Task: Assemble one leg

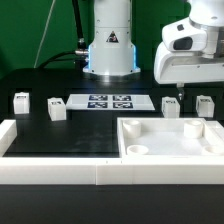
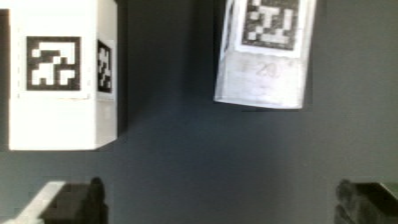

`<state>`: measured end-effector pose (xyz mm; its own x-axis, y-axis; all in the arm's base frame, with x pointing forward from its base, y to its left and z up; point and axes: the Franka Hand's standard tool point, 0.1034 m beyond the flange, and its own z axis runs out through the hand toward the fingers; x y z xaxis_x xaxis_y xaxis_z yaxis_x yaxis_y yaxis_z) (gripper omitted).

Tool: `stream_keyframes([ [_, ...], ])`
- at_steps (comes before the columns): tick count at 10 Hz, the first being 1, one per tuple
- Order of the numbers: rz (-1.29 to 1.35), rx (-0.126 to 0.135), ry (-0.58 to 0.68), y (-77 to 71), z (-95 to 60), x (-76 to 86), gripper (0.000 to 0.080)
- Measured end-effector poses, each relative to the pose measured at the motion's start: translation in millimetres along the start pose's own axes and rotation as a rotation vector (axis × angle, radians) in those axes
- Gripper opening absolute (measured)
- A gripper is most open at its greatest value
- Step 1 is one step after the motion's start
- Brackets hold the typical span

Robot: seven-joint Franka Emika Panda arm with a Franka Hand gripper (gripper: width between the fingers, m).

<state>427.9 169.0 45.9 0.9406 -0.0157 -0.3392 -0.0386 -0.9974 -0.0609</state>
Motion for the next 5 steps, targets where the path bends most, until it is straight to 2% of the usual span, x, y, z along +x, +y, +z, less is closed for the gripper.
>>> stream_keyframes([
  [2, -0.003, -0.017, -0.189, -5.1, 1.4, -9.3, 0.0649],
  [3, 0.003, -0.010, -0.238, -8.6, 2.9, -7.5, 0.0649],
  [5, -0.001, -0.023, -0.415, -6.6, 9.1, -16.2, 0.0649],
])
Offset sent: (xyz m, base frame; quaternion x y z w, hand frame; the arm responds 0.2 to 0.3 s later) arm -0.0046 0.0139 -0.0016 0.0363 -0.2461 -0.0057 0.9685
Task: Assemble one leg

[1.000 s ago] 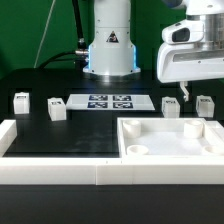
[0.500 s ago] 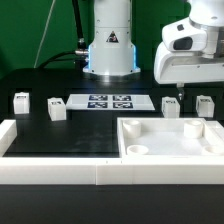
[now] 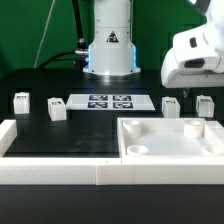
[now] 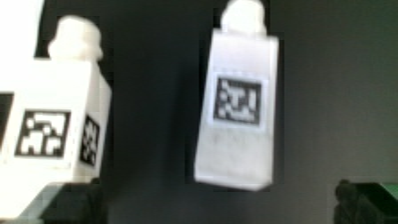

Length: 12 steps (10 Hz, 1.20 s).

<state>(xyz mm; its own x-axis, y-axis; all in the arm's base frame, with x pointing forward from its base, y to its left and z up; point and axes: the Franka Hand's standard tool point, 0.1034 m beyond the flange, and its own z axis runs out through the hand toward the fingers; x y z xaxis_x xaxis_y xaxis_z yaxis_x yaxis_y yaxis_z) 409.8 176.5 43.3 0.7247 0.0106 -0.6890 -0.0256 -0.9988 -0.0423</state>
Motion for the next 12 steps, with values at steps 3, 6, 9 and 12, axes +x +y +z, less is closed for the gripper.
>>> stream_keyframes([
  [3, 0.002, -0.010, -0.179, 3.4, 4.0, 3.5, 0.0649],
  [6, 0.017, -0.016, -0.167, -0.7, 20.1, 4.3, 0.0649],
  [9, 0.013, -0.030, -0.176, -5.7, 38.9, -2.5, 0.0649],
  [12, 0.007, -0.034, -0.177, -3.8, 49.7, -4.3, 0.0649],
])
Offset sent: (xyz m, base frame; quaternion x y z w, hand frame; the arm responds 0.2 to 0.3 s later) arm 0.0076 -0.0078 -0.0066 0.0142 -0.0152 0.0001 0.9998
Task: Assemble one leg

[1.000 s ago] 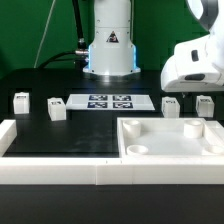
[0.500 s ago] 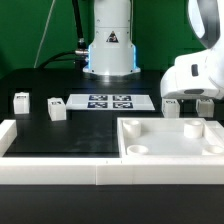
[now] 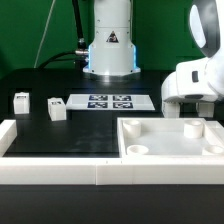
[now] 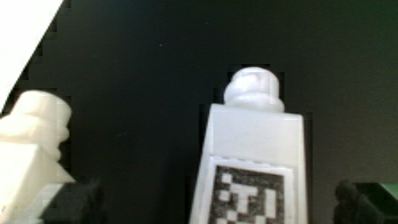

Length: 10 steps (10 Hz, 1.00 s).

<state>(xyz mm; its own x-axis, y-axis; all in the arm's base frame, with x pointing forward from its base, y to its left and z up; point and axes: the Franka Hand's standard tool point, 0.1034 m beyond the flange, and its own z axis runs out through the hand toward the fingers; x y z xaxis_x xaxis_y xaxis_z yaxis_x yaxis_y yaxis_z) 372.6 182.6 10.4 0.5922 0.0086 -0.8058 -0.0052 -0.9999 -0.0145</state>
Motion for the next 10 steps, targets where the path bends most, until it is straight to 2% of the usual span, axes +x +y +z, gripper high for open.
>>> stream_keyframes([
  [1, 0.000, 0.002, 0.006, 0.8, 1.3, 1.6, 0.0649],
  [3, -0.001, 0.002, 0.006, 0.7, 1.2, 1.7, 0.0389],
  [4, -0.001, 0.002, 0.006, 0.7, 1.3, 1.8, 0.0288],
  [10, -0.006, 0.002, 0.005, 1.7, 0.1, 1.1, 0.0289],
])
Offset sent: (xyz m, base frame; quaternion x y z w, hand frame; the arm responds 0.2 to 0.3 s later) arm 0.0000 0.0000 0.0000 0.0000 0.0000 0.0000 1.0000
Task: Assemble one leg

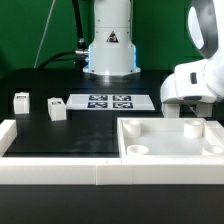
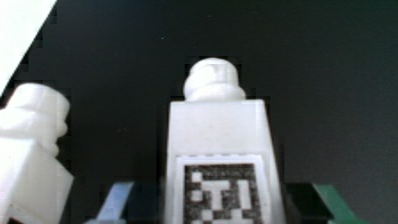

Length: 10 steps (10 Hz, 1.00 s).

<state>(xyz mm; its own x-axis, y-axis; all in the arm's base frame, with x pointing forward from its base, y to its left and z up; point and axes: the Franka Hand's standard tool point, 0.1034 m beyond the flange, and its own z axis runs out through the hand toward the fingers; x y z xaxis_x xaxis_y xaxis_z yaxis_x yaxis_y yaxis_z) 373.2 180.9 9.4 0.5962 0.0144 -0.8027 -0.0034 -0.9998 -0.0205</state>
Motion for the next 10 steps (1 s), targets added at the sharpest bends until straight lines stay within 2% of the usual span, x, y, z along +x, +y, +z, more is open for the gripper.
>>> stream_keyframes([
  [1, -0.005, 0.001, -0.002, 4.0, -9.3, -5.6, 0.0289],
  [4, -0.011, 0.001, 0.010, 12.3, -53.7, -37.8, 0.0290],
  [5, -0.029, 0.002, 0.020, 12.3, -59.7, -40.3, 0.0290],
  [7, -0.029, 0.007, 0.060, 10.3, -60.2, -33.9, 0.0290],
  [10, -0.035, 0.023, 0.296, 9.8, -68.7, -25.1, 0.0290],
])
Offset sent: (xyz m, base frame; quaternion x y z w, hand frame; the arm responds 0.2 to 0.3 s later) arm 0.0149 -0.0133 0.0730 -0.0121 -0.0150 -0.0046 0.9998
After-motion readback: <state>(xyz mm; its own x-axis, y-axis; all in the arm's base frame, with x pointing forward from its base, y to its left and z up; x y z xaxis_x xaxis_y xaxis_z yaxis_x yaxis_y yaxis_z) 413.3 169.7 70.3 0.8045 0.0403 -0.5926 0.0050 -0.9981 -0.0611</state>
